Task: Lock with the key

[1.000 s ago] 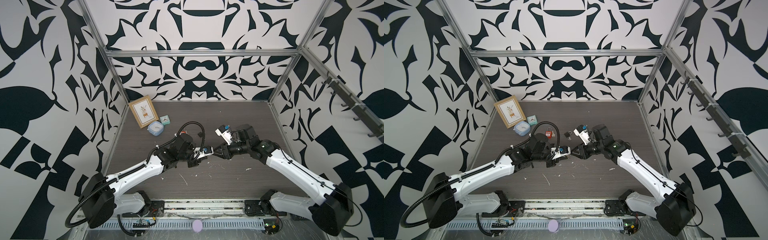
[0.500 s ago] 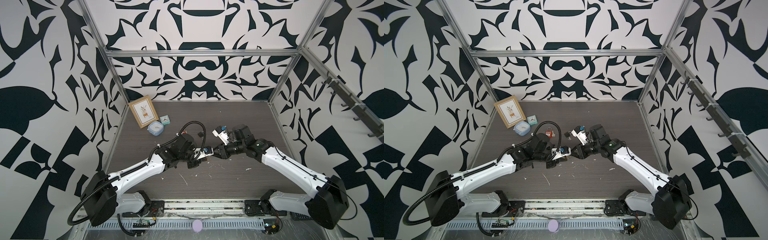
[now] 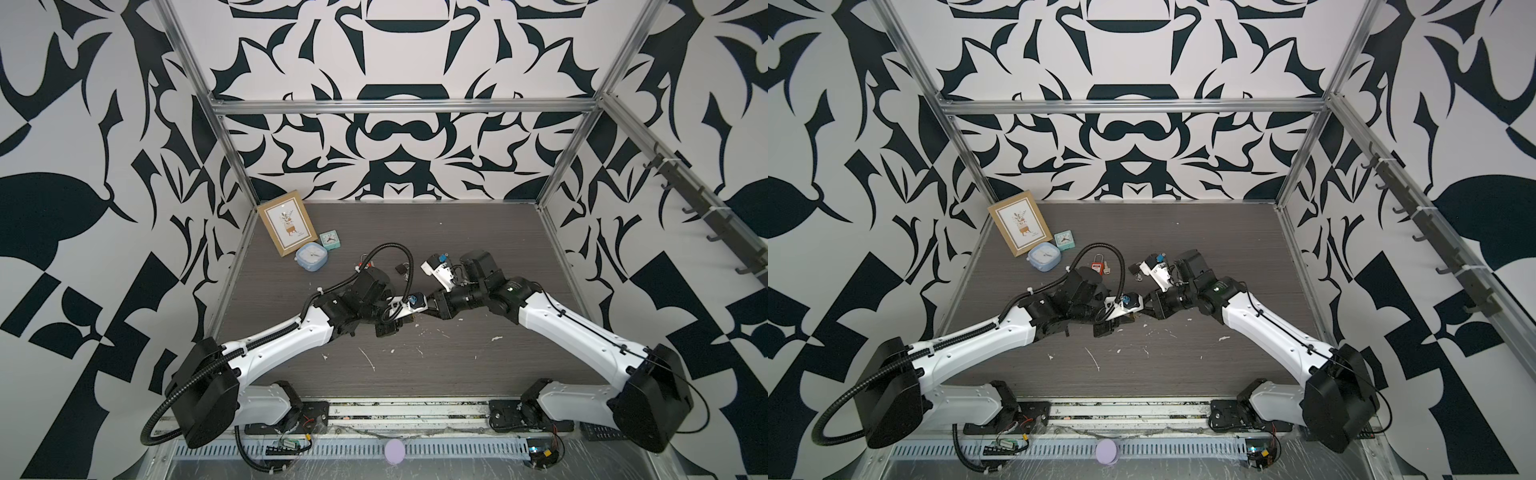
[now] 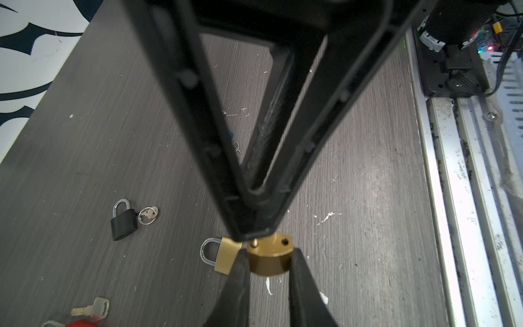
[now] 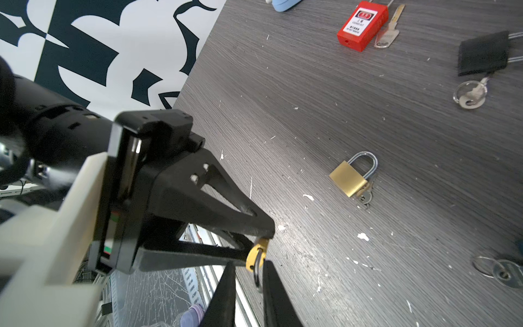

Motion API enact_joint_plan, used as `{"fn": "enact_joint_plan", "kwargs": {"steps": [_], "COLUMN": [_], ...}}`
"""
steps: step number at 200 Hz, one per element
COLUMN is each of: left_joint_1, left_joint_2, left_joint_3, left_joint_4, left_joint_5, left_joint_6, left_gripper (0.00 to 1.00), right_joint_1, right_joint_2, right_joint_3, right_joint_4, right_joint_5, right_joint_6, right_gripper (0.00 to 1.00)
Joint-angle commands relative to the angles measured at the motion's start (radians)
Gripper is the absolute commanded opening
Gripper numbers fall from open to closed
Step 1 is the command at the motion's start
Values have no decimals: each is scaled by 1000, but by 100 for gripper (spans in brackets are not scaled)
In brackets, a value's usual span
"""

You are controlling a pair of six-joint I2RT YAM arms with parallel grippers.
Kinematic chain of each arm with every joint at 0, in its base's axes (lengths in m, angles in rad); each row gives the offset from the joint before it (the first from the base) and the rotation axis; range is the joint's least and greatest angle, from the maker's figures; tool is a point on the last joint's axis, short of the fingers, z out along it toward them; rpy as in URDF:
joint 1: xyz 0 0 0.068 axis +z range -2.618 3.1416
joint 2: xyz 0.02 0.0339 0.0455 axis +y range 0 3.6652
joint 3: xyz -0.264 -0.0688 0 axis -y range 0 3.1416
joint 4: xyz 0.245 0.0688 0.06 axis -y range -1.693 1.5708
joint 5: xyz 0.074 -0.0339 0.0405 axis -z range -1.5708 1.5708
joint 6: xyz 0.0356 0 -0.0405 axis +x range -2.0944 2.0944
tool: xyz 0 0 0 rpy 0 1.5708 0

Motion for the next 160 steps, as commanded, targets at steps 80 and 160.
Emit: {"fn": "enact_joint_plan", "kwargs": {"steps": [80, 160], "left_joint_1": [6, 6], "left_joint_2": [-11, -10], "left_joint_3": [21, 23], "left_joint_4": [2, 6], "left_joint_5": [-20, -34], "left_joint_6": [0, 5], "left_gripper": [0, 0], "right_joint_1": [13, 13], "right_joint_2": [3, 27], "right_joint_3": [-1, 6], "right_joint_4": [23, 26], "right_joint_5": [-1, 20], "right_joint_6": [4, 18], "right_gripper": [23, 19]}}
